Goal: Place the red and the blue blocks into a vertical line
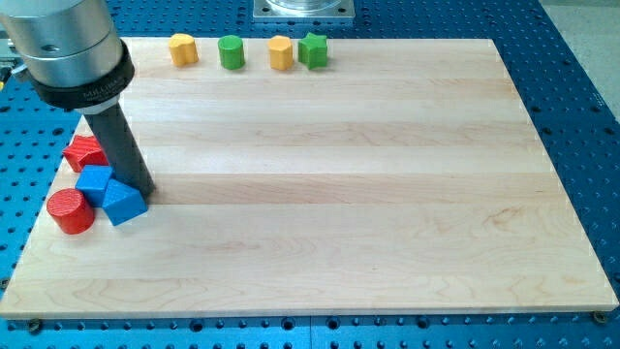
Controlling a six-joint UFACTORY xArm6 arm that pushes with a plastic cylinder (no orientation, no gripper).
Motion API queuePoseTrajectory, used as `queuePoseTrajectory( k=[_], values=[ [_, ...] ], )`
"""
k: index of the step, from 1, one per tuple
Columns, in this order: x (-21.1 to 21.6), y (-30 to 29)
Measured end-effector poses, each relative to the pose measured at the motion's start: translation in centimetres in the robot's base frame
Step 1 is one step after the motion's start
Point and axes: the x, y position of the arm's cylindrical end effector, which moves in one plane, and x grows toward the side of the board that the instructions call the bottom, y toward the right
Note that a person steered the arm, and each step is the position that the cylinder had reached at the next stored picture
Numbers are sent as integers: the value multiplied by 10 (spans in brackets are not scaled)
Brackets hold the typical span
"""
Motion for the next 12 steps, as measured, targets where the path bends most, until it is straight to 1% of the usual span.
queuePoseTrajectory(
  k=[2,3,4,5,6,7,8,9,12],
  values=[
    [5,-8],
    [17,-19],
    [33,-13],
    [41,-11],
    [41,33],
    [56,42],
    [81,-3],
    [95,-35],
    [96,-21]
  ],
)
